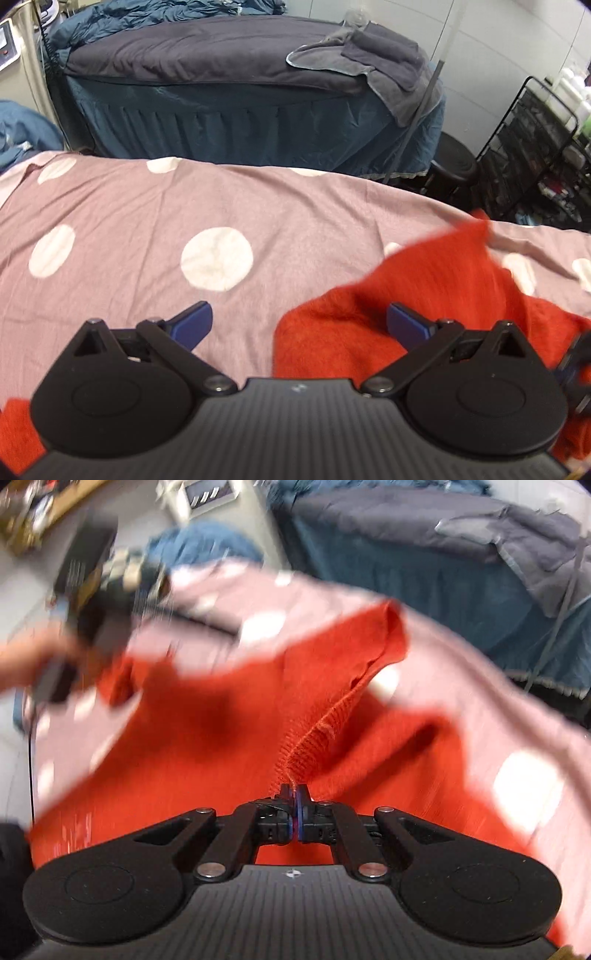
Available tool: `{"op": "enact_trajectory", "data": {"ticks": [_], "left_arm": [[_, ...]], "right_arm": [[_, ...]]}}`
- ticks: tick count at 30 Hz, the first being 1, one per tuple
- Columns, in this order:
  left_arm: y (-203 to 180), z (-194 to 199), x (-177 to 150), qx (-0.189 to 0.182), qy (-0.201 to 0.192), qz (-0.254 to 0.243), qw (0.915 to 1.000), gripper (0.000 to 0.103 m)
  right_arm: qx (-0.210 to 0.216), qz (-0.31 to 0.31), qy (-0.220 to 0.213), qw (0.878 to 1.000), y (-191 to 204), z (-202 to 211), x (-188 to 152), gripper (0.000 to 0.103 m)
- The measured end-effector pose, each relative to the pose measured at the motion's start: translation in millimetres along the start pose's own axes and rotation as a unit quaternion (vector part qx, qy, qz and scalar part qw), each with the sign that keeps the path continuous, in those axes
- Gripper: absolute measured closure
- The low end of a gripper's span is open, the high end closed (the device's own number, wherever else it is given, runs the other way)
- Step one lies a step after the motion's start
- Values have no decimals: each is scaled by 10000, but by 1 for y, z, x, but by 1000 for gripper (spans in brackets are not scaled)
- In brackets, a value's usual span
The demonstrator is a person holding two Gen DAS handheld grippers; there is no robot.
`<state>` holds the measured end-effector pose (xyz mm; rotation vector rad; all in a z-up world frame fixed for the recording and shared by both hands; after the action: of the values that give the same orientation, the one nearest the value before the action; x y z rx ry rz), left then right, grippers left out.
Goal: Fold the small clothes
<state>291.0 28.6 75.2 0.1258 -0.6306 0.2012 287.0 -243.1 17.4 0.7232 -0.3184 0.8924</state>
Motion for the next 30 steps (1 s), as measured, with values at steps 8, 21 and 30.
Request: {"op": "enact_trajectory", "data": {"ticks": [8,21,30], "left_arm": [[-12,20,-16,-230,-18,-226,9995,0],[7,48,-59,-114,199,-164,9996,0],[64,75,-75,485,105,-22,9988,1]], "right_arm": [[-209,-950,182,9951,-3,-15,-36,64],[26,-2123,-1670,9628,-65,-19,41,35],[853,-893,-1222,9848,35,-34,44,96]]}}
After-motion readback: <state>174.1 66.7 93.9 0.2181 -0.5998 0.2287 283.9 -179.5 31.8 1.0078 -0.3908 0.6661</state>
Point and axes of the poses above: each gripper's, at about its wrist camera, not at the fingertips, and z roughly against the way its jaws point, y to its left, x to its top, the point moved 2 cm from there along -z, roughly the way its jaws point, and after that the axes turned 14 degrees about x, right-handed, at the moved point
